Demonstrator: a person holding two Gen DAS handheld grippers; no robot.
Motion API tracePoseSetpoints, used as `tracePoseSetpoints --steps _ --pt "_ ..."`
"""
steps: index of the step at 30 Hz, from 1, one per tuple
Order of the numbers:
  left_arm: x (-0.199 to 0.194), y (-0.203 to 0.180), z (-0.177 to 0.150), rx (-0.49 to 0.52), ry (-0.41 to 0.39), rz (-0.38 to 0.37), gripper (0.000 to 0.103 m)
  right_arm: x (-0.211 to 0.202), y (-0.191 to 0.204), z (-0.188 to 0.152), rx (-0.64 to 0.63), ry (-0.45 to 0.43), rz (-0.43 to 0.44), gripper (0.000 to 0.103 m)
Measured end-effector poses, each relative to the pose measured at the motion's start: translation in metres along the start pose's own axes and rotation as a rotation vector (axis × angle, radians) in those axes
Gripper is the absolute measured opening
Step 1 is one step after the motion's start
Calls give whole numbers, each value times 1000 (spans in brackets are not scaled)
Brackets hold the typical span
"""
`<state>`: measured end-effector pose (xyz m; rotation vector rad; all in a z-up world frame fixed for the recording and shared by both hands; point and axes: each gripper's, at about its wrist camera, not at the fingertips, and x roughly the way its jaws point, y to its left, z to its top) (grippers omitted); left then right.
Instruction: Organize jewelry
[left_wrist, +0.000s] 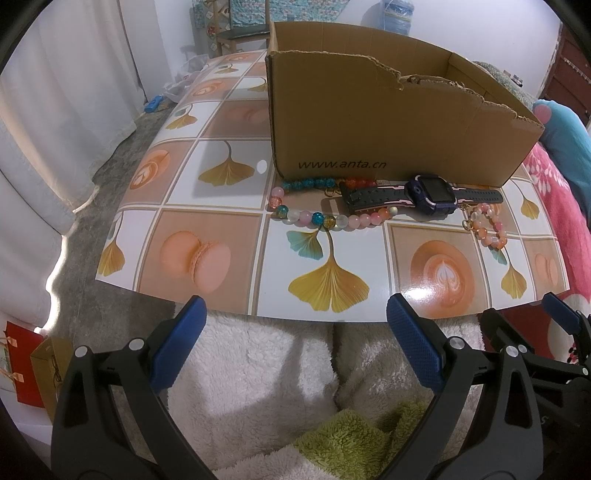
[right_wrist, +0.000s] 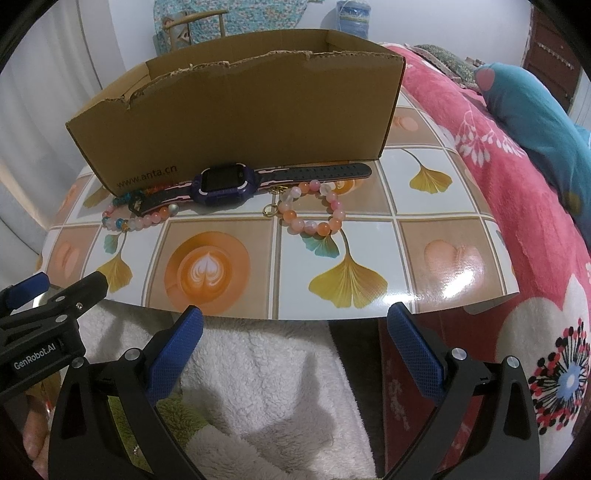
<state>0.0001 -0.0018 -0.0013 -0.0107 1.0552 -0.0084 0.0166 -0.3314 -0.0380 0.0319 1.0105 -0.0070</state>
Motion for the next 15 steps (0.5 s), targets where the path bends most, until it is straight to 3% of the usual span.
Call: tracePoseSetpoints --steps 15 --pt "0 0 0 0 0 1 95 -1 1 1 -4 1 -7 97"
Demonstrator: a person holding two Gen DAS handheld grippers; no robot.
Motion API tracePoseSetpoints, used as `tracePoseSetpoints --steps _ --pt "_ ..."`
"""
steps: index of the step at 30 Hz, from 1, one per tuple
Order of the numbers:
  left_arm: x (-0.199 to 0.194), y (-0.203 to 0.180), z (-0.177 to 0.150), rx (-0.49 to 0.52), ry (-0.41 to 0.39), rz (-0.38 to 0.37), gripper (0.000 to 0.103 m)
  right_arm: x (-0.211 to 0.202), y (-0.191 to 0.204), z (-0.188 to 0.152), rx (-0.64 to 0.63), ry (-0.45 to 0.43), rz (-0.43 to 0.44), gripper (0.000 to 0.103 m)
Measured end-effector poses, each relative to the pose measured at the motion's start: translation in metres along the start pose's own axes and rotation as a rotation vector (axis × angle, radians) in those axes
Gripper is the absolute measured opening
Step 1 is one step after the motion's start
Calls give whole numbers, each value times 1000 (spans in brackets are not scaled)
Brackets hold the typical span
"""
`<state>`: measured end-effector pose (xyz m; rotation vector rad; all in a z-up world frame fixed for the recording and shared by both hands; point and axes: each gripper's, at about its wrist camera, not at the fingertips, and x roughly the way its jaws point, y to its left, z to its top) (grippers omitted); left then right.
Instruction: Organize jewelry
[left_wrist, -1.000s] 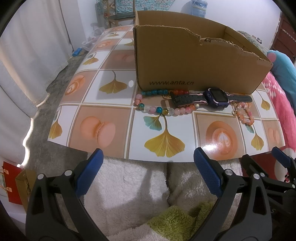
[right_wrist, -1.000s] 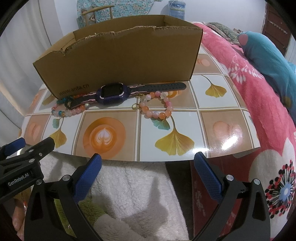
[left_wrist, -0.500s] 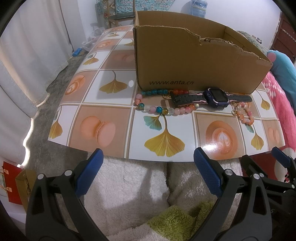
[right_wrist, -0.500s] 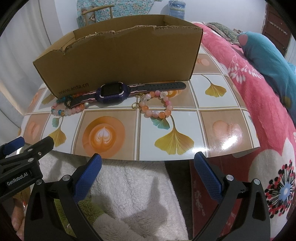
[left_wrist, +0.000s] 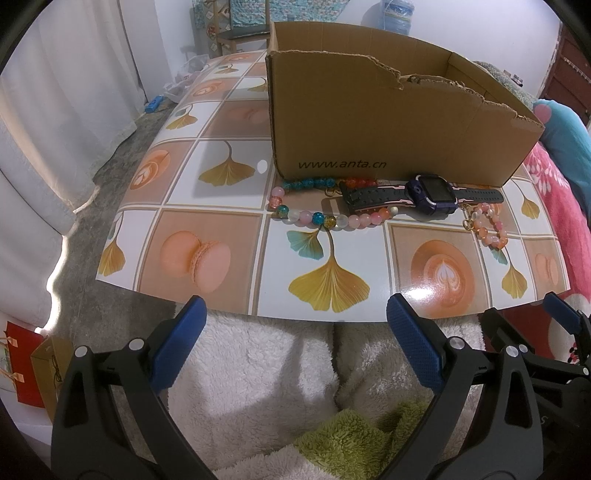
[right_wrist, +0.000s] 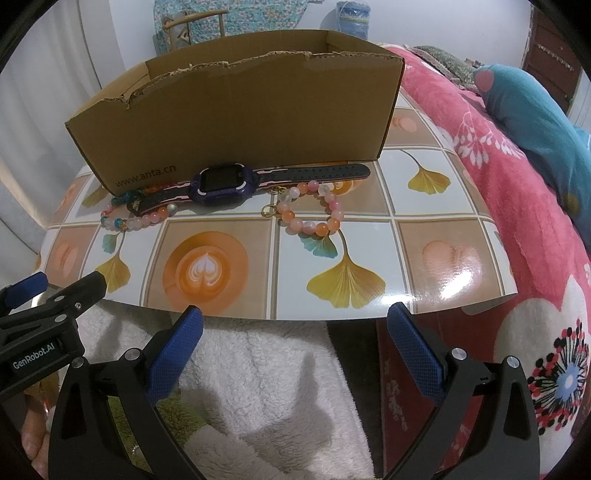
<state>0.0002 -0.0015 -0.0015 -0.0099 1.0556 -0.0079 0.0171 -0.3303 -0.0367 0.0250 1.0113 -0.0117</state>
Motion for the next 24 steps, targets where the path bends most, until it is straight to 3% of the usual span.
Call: tracePoseSetpoints --steps 24 --pt "1 4 -1 -3 8 8 95 2 2 1 -6 10 -5 97"
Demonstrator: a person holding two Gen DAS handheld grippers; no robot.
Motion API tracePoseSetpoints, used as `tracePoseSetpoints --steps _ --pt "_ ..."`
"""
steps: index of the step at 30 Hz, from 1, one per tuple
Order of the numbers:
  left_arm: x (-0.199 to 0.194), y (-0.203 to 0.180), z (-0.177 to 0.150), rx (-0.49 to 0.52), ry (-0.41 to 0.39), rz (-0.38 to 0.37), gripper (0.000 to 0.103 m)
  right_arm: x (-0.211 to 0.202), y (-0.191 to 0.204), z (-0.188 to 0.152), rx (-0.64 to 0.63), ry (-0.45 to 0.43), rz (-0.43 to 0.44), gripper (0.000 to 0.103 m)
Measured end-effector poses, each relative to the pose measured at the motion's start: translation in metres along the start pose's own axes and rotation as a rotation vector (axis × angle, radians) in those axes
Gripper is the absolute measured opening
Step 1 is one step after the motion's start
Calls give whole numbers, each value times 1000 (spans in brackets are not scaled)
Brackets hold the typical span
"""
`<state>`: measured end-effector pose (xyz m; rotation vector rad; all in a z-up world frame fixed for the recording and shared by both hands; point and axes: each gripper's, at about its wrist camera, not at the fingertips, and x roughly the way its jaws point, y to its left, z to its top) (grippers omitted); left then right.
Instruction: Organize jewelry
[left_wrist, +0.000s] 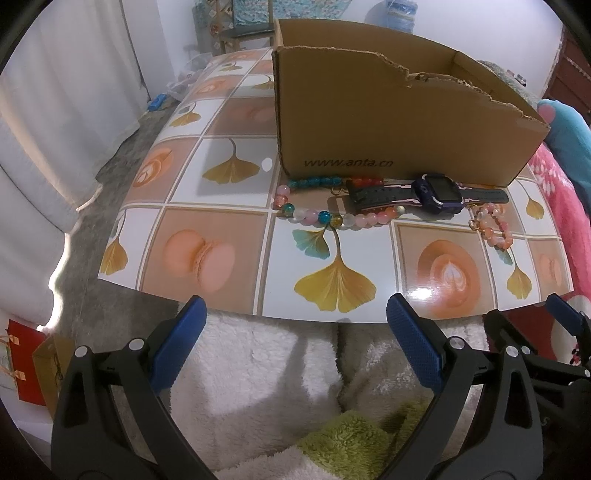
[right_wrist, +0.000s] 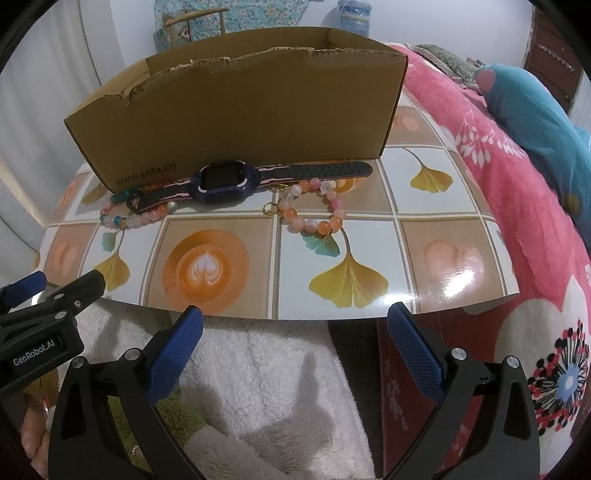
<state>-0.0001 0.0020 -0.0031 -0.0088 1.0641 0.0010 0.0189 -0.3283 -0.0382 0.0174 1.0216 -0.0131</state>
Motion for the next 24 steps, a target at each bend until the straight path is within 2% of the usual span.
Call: tracePoseSetpoints --steps 24 --pt "25 1 12 5 40 19 94 11 -1 10 -3 20 -2 97"
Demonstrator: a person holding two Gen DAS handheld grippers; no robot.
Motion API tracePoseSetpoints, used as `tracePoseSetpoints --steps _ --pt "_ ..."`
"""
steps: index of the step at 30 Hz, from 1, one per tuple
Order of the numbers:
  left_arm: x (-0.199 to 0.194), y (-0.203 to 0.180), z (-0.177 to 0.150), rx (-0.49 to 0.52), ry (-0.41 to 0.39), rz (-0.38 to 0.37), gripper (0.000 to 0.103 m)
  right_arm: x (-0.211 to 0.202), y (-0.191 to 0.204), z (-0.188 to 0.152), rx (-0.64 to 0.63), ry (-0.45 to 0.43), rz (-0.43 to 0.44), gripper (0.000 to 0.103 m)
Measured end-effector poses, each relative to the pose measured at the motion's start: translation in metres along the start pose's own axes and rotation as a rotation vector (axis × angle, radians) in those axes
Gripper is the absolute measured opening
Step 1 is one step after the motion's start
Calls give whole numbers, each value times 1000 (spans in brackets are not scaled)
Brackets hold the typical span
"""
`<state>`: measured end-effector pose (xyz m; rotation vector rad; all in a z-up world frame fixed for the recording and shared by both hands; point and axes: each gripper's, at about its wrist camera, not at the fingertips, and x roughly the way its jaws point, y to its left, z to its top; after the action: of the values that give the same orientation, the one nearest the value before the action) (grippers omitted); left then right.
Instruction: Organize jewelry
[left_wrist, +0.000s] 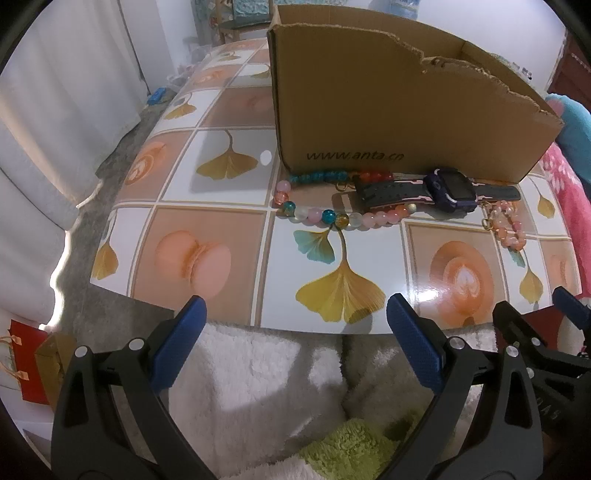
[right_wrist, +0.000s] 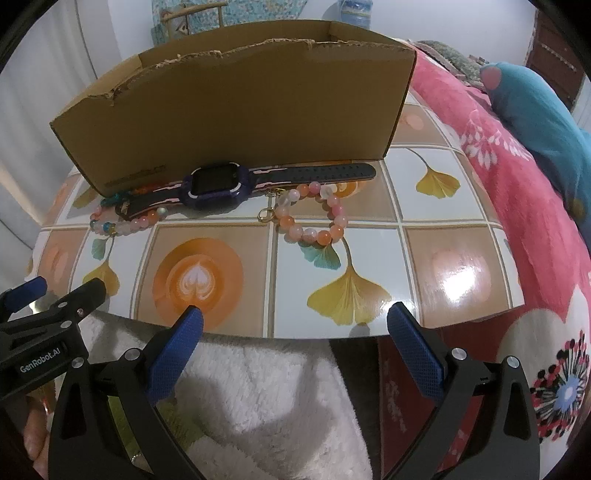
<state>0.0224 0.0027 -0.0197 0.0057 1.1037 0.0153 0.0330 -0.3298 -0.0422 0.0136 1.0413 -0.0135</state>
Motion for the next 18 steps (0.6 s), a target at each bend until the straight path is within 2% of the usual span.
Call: tracePoseSetpoints --steps 7,11,18 --pt "11 5 9 8 -8 11 94 10 -1 10 -21 7 -25 97" --pt "19 3 14 45 -8 12 94 21 -2 15 -25 30 -25 97" --pt "27 -3 21 90 -27 -23 95 24 1 19 -48 18 -7 97"
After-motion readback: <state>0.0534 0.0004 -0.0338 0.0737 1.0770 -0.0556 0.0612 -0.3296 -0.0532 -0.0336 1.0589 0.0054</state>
